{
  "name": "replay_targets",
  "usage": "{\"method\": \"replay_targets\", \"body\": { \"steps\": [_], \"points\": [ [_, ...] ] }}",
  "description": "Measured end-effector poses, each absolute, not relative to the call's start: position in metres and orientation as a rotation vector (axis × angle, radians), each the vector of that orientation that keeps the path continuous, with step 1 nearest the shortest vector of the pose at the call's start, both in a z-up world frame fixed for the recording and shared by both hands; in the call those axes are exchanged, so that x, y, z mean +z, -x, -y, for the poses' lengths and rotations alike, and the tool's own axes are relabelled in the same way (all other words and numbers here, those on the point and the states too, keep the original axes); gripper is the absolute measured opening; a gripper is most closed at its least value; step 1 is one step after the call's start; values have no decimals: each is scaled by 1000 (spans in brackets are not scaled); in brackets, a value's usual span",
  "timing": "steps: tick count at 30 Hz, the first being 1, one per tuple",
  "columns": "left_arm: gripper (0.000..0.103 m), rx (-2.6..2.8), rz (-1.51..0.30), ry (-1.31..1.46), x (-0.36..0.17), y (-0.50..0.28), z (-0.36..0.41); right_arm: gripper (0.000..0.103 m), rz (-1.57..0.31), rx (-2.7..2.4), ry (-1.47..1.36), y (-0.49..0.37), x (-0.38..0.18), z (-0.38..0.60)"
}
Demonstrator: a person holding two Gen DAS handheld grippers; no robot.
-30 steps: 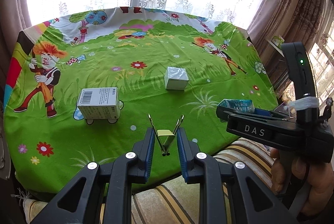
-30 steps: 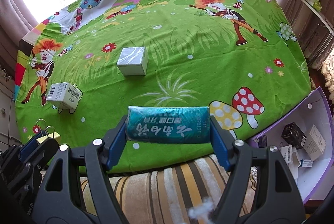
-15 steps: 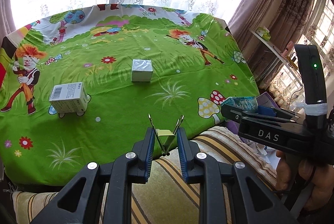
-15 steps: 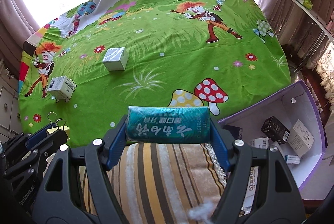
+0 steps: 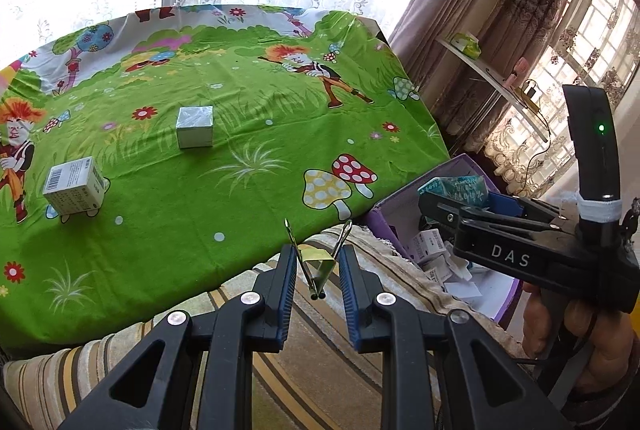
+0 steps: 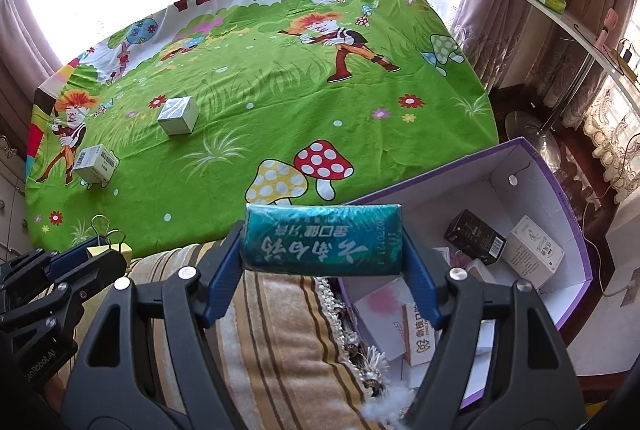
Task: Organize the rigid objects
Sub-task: 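Carry the clip and tissue pack over the purple storage box and open both tools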
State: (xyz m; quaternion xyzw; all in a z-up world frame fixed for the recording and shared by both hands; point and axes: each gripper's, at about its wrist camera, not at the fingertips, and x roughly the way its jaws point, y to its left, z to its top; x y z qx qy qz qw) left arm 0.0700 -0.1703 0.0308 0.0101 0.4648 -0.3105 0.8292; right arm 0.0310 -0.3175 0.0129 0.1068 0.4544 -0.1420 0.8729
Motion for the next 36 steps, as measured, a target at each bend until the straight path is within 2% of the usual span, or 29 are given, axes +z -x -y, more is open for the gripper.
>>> {"method": "replay_targets", "body": {
  "steps": [21,36],
  "points": [
    [23,-809,-1003,-92,38,-19,244,76,-915,-447,-242,47,8,395],
    [23,-895,-1073,-171,22,-7,317,76,-931,-558,-285,85,-20,463]
  ]
}}
